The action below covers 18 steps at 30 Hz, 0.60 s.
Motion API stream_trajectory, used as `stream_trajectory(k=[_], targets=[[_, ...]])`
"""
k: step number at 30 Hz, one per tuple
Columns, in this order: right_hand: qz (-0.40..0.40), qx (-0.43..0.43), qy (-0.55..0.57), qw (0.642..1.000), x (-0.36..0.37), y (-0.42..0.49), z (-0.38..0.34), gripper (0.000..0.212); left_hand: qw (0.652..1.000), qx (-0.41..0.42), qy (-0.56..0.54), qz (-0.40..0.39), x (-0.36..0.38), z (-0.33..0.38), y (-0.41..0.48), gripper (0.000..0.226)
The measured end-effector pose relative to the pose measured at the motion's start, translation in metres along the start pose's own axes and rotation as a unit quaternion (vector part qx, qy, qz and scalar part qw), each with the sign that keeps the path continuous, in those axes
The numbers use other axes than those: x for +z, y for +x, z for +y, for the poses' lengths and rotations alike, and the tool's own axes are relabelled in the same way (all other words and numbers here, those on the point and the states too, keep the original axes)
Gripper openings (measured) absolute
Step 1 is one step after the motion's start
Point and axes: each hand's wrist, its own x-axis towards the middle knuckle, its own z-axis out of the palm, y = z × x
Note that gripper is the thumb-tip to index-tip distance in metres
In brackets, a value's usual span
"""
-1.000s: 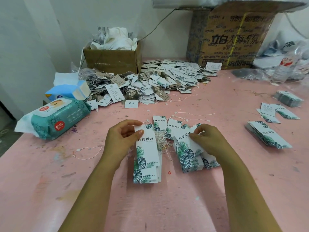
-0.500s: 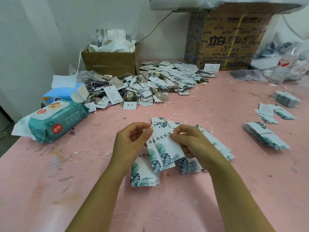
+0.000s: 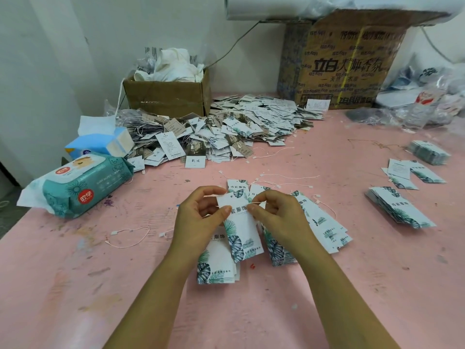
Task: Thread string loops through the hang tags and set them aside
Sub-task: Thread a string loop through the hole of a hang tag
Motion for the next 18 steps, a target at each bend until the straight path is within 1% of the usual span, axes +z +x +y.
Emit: stream_trajectory(k=[4, 7, 11, 16, 18], targets=[[0.027, -0.024, 0.036, 0.999, -0.001, 0.000, -0.001, 0.020, 1.000, -0.002, -0.002, 0.000, -0.001, 0.000, 0.001, 0.032], [0.013, -0.021, 0.085, 0.996, -0.002, -0.002, -0.005, 0.018, 1.000, -0.006, 0.003, -0.004, -0.001, -0.001, 0.001, 0.033], [-0.010, -0.030, 0.145, 0.989, -0.002, -0.004, -0.011, 0.021, 1.000, -0.012, 0.005, -0.010, -0.001, -0.001, 0.001, 0.036], [-0.005, -0.031, 0.161, 0.987, -0.001, -0.004, -0.012, 0.021, 0.999, -0.034, -0.013, -0.014, 0.000, 0.000, 0.001, 0.034], [0.005, -0.032, 0.138, 0.990, 0.000, -0.003, -0.010, 0.020, 0.999, -0.045, -0.026, -0.016, 0.001, 0.000, 0.000, 0.031]])
